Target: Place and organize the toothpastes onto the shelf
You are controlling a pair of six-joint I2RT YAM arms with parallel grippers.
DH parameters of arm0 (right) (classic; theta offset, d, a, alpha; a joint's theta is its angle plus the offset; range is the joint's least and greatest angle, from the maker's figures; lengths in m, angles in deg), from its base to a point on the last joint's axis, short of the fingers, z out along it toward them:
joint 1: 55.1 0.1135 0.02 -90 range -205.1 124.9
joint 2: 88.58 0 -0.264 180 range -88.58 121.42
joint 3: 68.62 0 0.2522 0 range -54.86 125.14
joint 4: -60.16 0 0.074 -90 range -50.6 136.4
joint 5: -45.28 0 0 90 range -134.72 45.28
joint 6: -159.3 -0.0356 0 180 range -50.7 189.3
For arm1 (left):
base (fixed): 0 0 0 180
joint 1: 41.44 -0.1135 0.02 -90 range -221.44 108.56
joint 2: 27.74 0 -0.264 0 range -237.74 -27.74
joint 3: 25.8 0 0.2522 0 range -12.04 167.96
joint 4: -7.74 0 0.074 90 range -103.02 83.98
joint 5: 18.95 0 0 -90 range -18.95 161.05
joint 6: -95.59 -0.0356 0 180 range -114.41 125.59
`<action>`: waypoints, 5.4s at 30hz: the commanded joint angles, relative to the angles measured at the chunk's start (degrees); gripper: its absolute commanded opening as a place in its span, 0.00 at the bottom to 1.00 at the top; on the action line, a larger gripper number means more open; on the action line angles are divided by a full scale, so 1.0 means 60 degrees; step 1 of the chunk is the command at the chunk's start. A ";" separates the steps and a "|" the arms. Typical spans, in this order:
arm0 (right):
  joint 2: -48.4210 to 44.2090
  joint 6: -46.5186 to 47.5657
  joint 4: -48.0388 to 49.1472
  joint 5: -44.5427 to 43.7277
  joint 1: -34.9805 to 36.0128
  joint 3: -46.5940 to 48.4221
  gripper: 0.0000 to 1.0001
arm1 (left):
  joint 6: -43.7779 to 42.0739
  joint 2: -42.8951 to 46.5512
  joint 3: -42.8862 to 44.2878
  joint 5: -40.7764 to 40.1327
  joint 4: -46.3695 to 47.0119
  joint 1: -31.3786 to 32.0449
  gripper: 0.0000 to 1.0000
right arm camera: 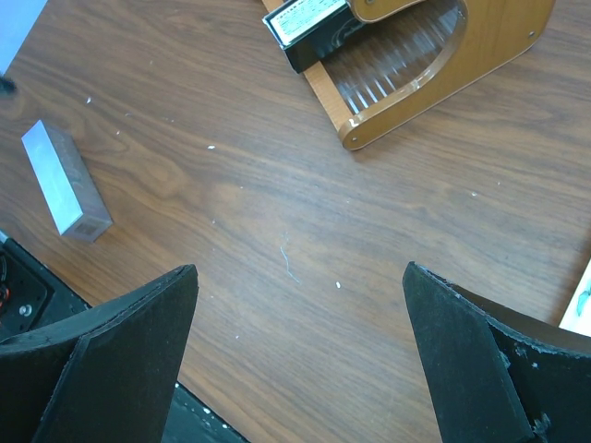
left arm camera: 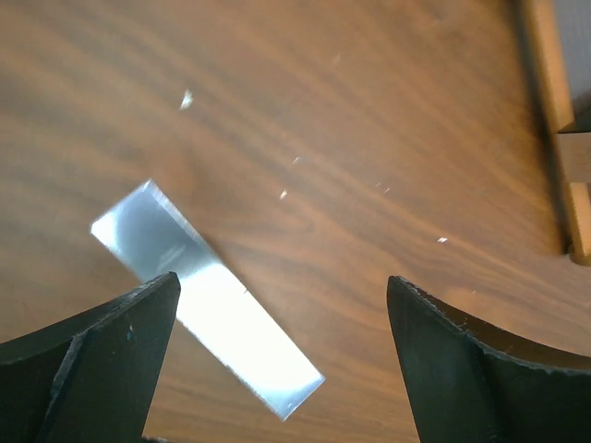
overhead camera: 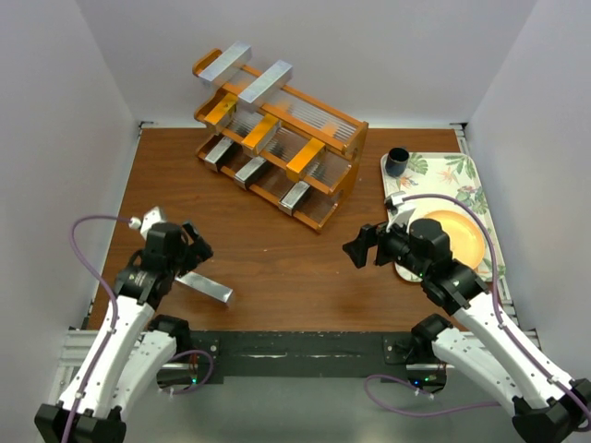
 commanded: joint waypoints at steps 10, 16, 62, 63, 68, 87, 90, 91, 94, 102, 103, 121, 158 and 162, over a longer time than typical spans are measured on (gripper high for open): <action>0.0058 0.0139 0.0415 0.0190 0.0004 0.0031 0.98 | 0.2876 0.0764 -0.1122 0.0352 -0.1162 0.0057 1.00; -0.0103 0.0139 0.0371 0.0102 0.0018 0.0002 0.98 | 0.3095 0.0499 -0.1357 0.0279 -0.0810 0.0072 1.00; 0.0101 0.0139 0.0444 0.0395 0.0018 0.0016 0.98 | 0.3051 -0.3691 0.0022 -0.3193 0.0875 0.3675 1.00; 0.0101 0.0139 0.0415 0.0410 0.0004 0.0045 0.98 | 0.3037 -0.3676 -0.0082 -0.3192 0.0933 0.3675 1.00; 0.0116 0.0154 0.0342 0.0366 0.0018 0.0060 0.98 | 0.2687 -0.4114 -0.0317 -0.2958 0.1504 0.3675 0.99; 0.0233 0.0154 0.0357 0.0278 0.0018 0.0045 0.98 | 0.1690 -0.5974 0.1074 -0.2635 0.1505 0.4260 0.99; 0.0190 0.0154 0.0357 0.0278 0.0004 0.0031 0.98 | 0.1675 -0.6413 0.1308 -0.2826 0.1344 0.4524 0.99; 0.0175 0.0139 0.0356 0.0278 0.0018 0.0016 0.98 | 0.1661 -0.6531 0.1468 -0.2899 0.1300 0.4612 0.99; 0.0175 0.0139 0.0357 0.0278 0.0018 0.0016 0.98 | 0.1646 -0.7014 0.1821 -0.3074 0.1183 0.4978 0.99; 0.0131 0.0124 0.0371 0.0249 0.0018 0.0002 0.98 | 0.1573 -0.8610 0.3226 -0.3953 0.0494 0.5974 0.98; 0.0102 0.0124 0.0357 0.0234 0.0004 0.0002 0.98 | 0.1427 -0.8728 0.3300 -0.3939 0.0552 0.5975 0.97; 0.0174 0.0110 0.0400 0.0249 0.0004 -0.0028 0.98 | 0.1864 -0.7970 0.2746 -0.3134 0.1651 0.6326 0.88; 0.0204 0.0124 0.0327 0.0117 0.0018 0.0016 0.98 | 0.2046 -0.5361 0.2069 -0.3967 0.0363 0.7132 0.21; 0.0160 0.0125 0.0298 0.0044 0.0018 0.0016 0.98 | -0.0059 -0.4908 0.3311 -0.4685 -0.0209 0.7191 0.21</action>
